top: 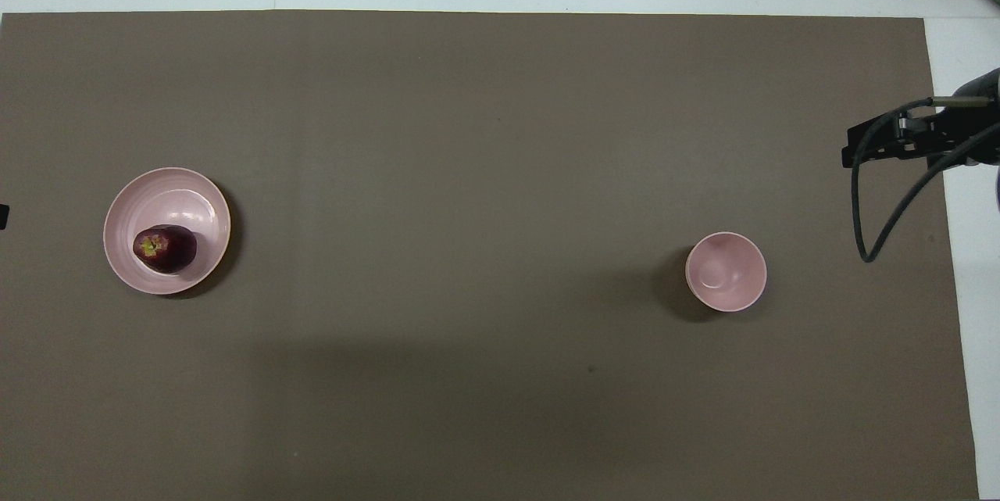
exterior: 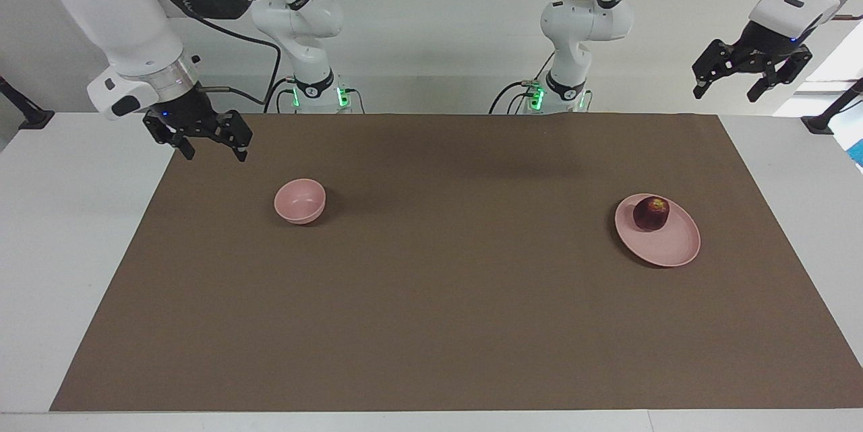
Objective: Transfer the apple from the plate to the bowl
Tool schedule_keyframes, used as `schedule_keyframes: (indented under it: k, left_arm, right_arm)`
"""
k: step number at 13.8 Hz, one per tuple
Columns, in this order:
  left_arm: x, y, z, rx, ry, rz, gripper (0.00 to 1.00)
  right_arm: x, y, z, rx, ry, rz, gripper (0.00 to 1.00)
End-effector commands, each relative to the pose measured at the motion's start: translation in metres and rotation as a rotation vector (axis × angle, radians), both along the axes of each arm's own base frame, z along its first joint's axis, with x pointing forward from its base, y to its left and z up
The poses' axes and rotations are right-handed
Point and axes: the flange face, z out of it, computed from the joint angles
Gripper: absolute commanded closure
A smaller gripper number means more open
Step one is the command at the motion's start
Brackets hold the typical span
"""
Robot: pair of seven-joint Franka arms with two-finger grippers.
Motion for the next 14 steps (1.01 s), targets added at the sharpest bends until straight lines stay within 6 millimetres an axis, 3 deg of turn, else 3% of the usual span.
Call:
schedule_keyframes:
  k: [1, 5, 10, 14]
  left_arm:
    - [-0.003, 0.0, 0.004, 0.002, -0.019, 0.012, 0.0]
    - [-0.005, -0.014, 0.003, 0.002, -0.005, -0.02, 0.0]
    - [-0.004, -0.014, 0.003, 0.002, -0.017, -0.026, 0.0]
    - [-0.003, -0.015, -0.015, -0.011, -0.036, -0.031, 0.0]
  right_arm:
    - [-0.006, 0.0, 0.001, 0.016, -0.01, 0.0, 0.0]
    - [-0.006, 0.0, 0.001, 0.016, -0.01, 0.0, 0.0]
    - [-0.005, 0.0, 0.002, 0.016, -0.012, 0.0, 0.0]
    - [-0.006, 0.0, 0.001, 0.016, -0.01, 0.0, 0.0]
